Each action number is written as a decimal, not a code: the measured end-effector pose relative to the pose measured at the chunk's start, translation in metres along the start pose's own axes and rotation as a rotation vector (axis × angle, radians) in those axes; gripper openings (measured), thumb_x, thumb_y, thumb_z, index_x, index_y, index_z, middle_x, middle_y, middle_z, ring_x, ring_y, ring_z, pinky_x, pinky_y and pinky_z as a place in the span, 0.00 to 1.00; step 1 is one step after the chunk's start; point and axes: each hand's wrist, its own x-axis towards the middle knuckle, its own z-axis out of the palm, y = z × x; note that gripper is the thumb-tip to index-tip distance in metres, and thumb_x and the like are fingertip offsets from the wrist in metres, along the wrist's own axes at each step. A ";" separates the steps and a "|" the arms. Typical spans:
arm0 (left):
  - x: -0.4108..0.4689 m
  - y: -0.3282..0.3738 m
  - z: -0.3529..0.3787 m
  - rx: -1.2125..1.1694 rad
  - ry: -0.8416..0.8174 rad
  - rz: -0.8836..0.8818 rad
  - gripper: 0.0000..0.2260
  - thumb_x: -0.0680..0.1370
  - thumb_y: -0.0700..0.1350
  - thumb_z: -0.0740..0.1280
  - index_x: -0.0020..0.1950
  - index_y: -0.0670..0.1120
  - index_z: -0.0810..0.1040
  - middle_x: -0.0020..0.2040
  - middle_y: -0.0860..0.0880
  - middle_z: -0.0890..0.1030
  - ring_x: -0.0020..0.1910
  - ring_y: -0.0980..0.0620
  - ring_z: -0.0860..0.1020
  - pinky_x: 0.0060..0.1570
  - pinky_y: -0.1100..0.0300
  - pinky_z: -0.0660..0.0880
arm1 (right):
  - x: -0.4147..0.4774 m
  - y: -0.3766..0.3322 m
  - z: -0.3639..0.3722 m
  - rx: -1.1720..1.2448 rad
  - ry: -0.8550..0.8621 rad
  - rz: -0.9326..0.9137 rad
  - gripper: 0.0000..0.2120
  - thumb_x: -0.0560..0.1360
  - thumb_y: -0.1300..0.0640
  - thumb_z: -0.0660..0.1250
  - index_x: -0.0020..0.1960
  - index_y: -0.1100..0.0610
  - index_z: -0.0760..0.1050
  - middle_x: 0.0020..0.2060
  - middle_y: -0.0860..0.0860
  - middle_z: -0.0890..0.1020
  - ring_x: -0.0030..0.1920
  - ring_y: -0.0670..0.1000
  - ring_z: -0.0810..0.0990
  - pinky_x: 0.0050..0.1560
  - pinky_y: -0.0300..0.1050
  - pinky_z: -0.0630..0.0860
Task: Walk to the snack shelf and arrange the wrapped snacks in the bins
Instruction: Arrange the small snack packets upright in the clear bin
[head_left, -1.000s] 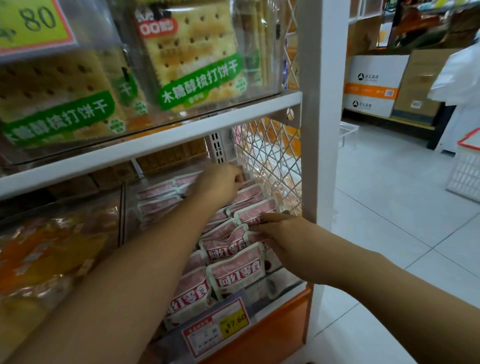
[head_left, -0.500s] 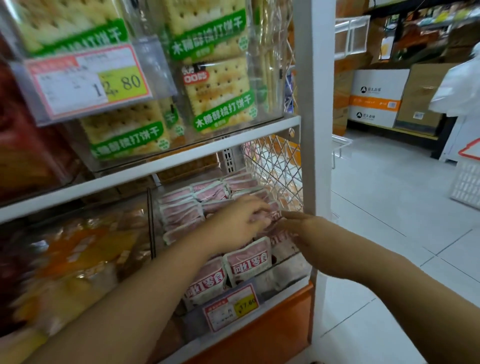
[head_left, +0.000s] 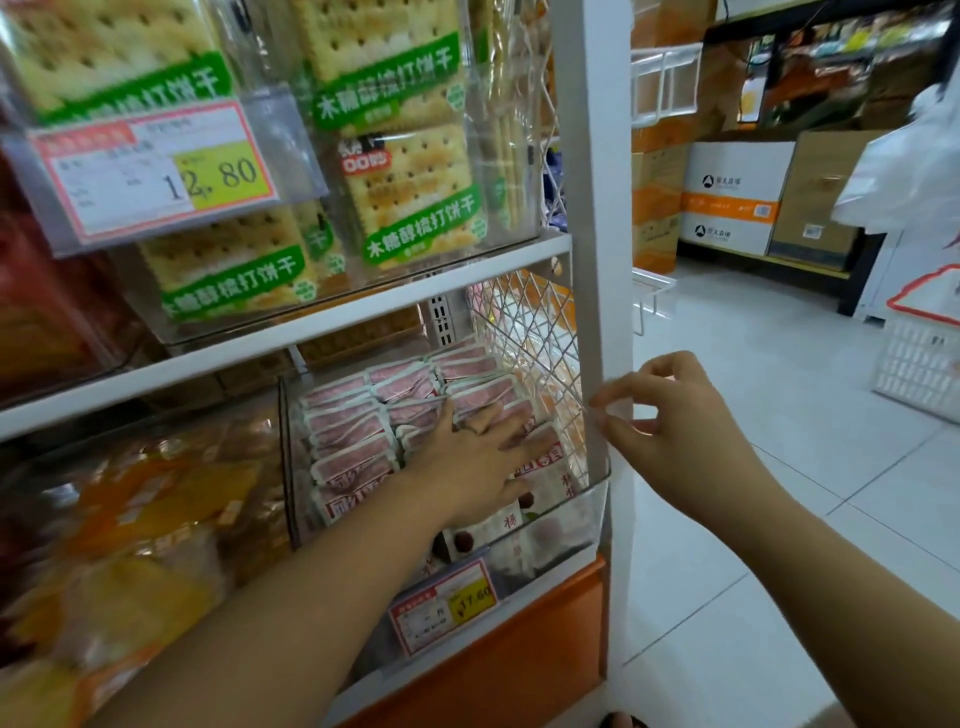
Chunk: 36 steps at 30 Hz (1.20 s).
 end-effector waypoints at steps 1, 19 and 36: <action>-0.001 0.001 0.000 0.023 0.003 0.028 0.25 0.81 0.60 0.48 0.76 0.61 0.42 0.77 0.51 0.38 0.76 0.47 0.39 0.70 0.34 0.42 | -0.001 -0.001 0.000 0.007 0.004 0.002 0.06 0.73 0.53 0.68 0.50 0.47 0.79 0.51 0.48 0.68 0.50 0.46 0.70 0.50 0.39 0.73; -0.123 -0.028 0.010 -0.194 0.134 -0.304 0.21 0.79 0.64 0.51 0.69 0.61 0.67 0.70 0.60 0.68 0.71 0.55 0.62 0.70 0.42 0.47 | 0.002 -0.059 0.080 -0.244 -0.622 -0.274 0.21 0.76 0.54 0.63 0.68 0.43 0.67 0.64 0.50 0.69 0.63 0.55 0.70 0.64 0.51 0.70; -0.123 -0.038 0.012 -0.347 0.160 -0.376 0.12 0.77 0.56 0.63 0.57 0.54 0.77 0.59 0.55 0.76 0.62 0.52 0.72 0.66 0.43 0.59 | 0.027 -0.070 0.074 -0.297 -0.555 -0.437 0.19 0.74 0.40 0.61 0.62 0.43 0.74 0.62 0.48 0.75 0.60 0.52 0.73 0.60 0.53 0.73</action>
